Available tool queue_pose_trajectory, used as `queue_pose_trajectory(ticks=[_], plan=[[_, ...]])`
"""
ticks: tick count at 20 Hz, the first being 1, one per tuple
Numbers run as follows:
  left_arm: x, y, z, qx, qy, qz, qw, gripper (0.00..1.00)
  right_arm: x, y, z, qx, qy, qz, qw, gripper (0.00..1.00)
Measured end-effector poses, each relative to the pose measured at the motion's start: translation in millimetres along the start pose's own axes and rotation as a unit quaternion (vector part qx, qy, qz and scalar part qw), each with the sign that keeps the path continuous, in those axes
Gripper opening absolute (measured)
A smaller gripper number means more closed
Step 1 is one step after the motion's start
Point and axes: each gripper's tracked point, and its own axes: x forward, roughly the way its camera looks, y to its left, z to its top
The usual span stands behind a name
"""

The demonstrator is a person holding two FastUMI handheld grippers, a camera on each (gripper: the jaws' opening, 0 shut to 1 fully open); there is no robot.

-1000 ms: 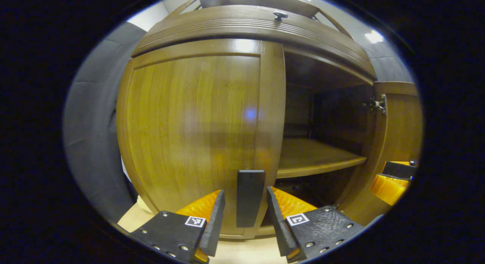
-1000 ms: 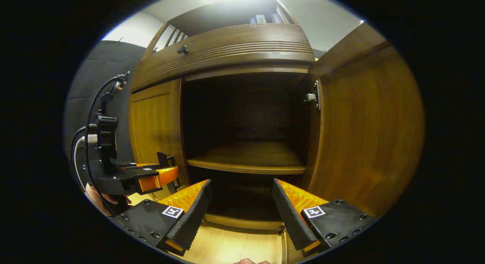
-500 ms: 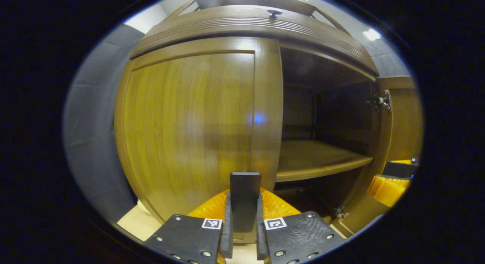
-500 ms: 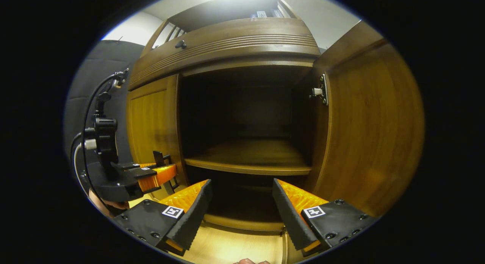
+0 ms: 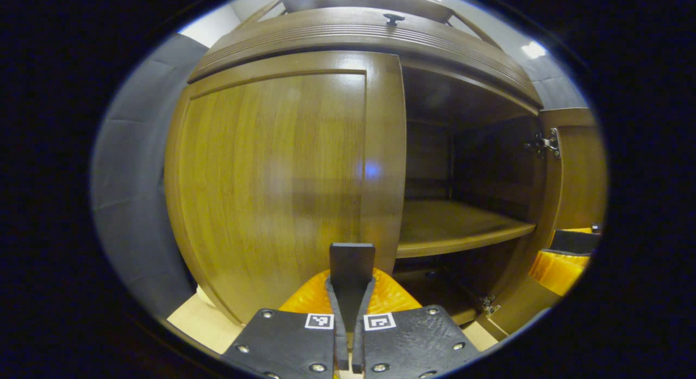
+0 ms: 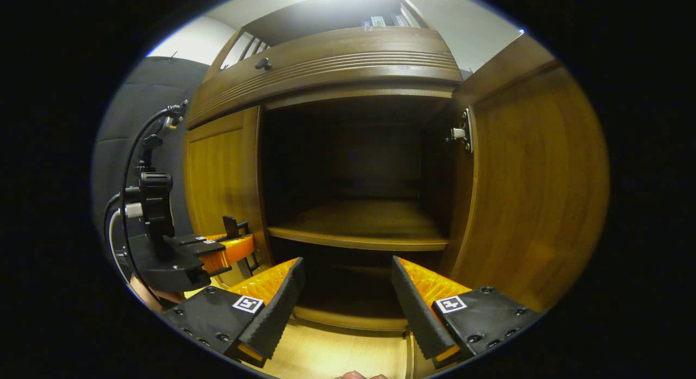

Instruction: Open the right door of the double-door shoe cabinet with the right hand, and open the left door with the left hand.

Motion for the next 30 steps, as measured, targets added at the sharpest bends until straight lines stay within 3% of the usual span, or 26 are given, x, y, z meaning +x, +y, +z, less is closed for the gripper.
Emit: queue_pose_trajectory(ticks=[14, 30], plan=[[-47.0, 6.6, -2.5, 0.001, 0.002, -0.023, 1.000, 0.07, -33.1, 11.8, -8.5, 0.004, 0.007, -0.006, 1.000, 0.97], [-127.3, 42.3, -9.8, 0.007, -0.008, -0.022, 1.000, 0.06, -76.0, 42.0, -16.5, 0.003, 0.009, -0.014, 1.000, 0.97]])
